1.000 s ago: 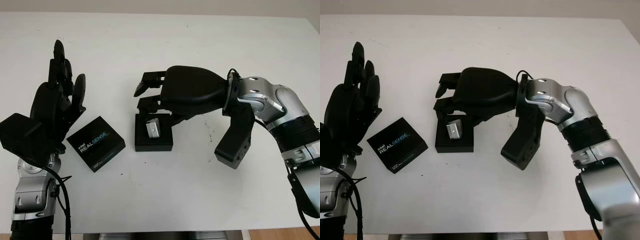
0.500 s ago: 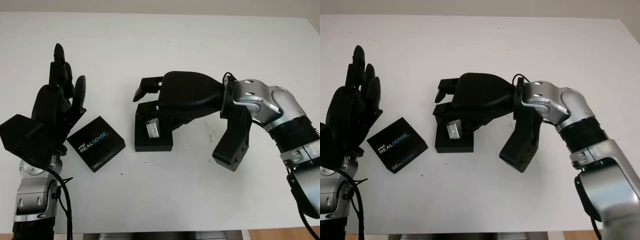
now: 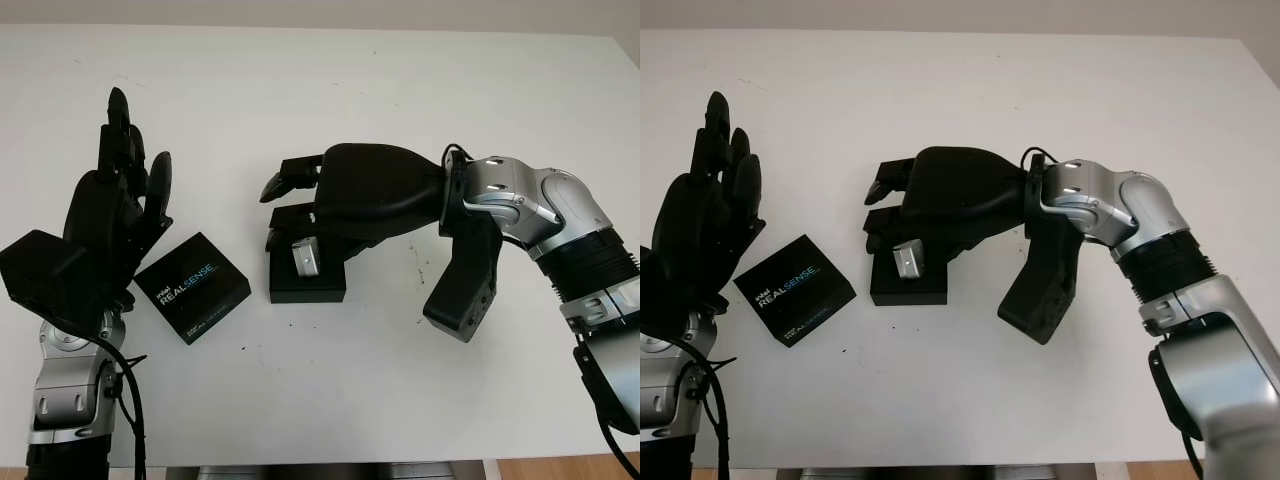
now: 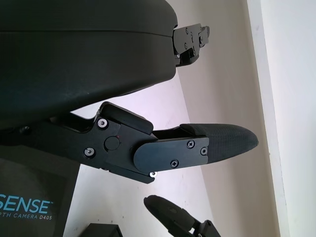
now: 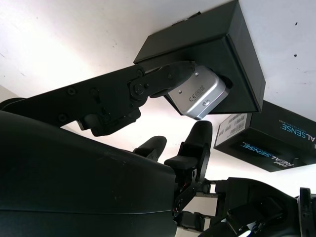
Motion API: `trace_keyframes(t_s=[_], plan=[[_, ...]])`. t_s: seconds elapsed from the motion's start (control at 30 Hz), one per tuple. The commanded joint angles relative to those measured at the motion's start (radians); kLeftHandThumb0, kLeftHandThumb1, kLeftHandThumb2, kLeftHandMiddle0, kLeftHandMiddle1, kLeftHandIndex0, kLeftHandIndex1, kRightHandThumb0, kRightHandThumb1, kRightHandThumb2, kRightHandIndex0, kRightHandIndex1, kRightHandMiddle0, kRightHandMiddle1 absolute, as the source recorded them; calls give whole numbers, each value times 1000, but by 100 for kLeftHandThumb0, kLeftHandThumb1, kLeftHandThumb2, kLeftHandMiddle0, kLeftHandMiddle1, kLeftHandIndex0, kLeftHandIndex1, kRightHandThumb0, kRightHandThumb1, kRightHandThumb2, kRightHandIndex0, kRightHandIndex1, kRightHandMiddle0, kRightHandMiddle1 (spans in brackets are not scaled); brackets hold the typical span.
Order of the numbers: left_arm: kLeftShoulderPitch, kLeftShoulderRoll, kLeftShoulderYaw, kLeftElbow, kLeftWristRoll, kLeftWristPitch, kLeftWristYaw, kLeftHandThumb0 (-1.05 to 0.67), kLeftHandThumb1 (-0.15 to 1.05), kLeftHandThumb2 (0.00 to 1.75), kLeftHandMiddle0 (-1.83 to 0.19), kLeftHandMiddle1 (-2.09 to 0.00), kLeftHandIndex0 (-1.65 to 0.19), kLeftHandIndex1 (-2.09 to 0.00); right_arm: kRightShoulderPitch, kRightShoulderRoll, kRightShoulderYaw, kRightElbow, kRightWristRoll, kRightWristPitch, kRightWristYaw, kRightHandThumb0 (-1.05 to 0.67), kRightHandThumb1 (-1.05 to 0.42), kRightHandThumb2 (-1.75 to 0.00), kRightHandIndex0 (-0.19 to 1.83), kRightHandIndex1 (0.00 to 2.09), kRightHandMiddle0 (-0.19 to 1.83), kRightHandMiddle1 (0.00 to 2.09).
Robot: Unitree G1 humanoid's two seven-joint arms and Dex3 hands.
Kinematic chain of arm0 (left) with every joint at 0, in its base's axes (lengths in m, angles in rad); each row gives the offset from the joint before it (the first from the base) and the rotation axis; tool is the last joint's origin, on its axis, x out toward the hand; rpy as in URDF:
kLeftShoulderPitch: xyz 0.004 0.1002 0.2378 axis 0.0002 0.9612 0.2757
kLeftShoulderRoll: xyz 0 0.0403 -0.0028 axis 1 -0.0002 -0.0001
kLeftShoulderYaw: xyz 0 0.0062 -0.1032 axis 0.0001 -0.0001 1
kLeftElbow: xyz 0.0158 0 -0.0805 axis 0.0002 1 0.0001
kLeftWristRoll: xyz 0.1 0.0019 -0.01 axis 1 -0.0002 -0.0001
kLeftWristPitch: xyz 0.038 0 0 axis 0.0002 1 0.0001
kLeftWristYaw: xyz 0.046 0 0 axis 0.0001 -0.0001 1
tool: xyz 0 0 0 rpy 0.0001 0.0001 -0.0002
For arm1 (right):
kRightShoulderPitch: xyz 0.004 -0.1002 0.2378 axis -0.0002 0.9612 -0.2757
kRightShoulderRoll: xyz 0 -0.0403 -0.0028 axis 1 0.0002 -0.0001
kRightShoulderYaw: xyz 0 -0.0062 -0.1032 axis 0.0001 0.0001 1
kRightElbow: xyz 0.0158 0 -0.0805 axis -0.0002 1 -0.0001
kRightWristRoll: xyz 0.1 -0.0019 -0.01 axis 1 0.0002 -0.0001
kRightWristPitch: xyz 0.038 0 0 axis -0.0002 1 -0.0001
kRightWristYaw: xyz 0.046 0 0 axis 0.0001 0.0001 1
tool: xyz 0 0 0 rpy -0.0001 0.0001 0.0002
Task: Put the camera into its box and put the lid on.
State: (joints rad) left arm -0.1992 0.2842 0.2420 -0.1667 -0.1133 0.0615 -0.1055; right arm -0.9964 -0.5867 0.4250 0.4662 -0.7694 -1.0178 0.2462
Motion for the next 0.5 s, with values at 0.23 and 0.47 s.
trace_keyframes(t_s=[0.23, 0.47], plan=[[22, -5, 3, -26, 6, -7, 3, -78, 105, 53, 19, 0, 19, 0, -14, 4, 14, -11, 11, -3, 40, -39, -90, -5, 25, 57, 49, 118], [25, -6, 6, -32, 8, -5, 7, -77, 105, 53, 19, 0, 19, 0, -11, 2, 13, -4, 17, -2, 43, -42, -89, -6, 15, 88, 48, 147]])
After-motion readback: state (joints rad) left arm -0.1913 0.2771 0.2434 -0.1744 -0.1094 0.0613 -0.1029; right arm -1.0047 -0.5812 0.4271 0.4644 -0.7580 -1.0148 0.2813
